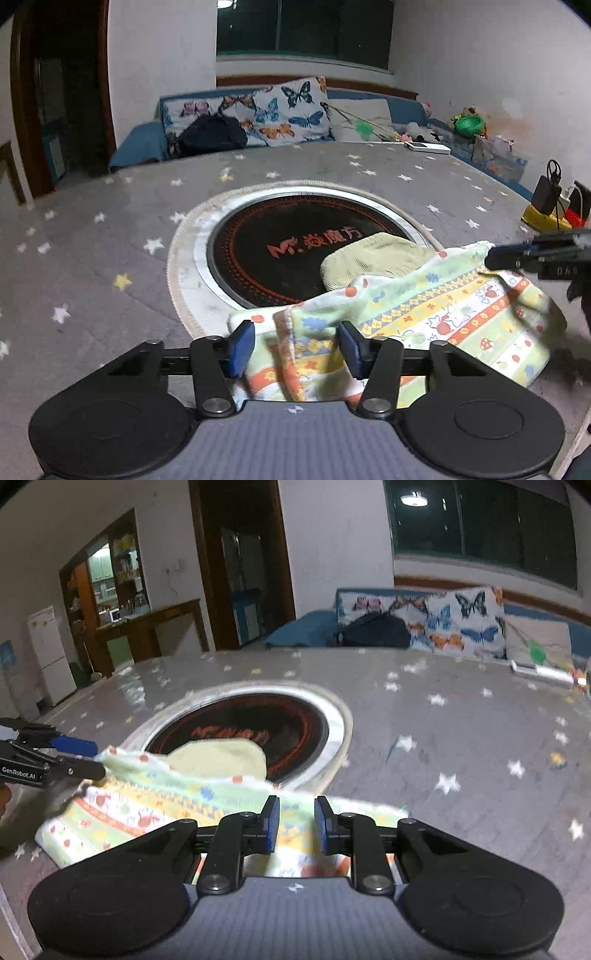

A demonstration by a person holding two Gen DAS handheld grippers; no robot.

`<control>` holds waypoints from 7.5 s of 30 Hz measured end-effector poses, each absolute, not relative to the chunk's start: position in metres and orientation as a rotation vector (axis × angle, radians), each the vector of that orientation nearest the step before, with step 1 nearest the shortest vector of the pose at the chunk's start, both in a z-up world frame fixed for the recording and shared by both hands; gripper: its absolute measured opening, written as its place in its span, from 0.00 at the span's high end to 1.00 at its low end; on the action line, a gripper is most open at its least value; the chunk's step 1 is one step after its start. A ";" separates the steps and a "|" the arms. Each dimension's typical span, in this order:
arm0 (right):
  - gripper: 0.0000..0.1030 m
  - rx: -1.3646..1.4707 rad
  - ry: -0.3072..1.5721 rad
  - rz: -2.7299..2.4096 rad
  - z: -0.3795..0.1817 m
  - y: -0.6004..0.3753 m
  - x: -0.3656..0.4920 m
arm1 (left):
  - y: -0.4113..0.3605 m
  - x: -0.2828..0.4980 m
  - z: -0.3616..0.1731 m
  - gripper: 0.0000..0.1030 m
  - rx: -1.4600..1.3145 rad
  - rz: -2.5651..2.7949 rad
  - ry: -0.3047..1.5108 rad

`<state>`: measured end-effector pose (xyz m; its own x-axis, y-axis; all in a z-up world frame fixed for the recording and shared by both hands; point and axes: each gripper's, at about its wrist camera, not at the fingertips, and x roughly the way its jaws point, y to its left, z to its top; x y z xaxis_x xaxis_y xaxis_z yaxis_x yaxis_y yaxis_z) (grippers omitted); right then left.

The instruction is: Fold clothes

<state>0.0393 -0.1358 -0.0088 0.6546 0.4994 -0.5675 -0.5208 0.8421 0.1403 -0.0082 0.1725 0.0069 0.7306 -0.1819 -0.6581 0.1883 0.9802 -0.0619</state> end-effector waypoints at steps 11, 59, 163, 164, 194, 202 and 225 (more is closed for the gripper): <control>0.81 -0.048 0.657 0.569 -0.017 -0.132 0.038 | 0.164 -0.005 0.008 0.74 0.074 0.010 0.701; 0.75 -0.159 0.593 0.629 -0.013 -0.153 -0.062 | 0.093 -0.071 0.004 0.56 0.083 -0.052 0.667; 0.08 -0.177 0.623 0.658 0.000 -0.101 -0.073 | 0.094 -0.101 0.031 0.00 -0.079 0.181 0.887; 0.08 -0.173 0.626 0.658 0.000 -0.102 -0.073 | 0.094 -0.101 0.030 0.00 -0.081 0.182 0.890; 0.07 -0.061 0.625 0.523 0.002 -0.129 -0.023 | 0.183 -0.066 0.033 0.00 -0.157 0.384 0.798; 0.06 -0.041 0.611 0.483 -0.004 -0.127 0.006 | 0.220 -0.021 0.012 0.00 -0.154 0.449 0.742; 0.00 -0.113 0.648 0.475 -0.035 -0.093 0.037 | 0.238 0.011 -0.026 0.00 -0.144 0.459 0.677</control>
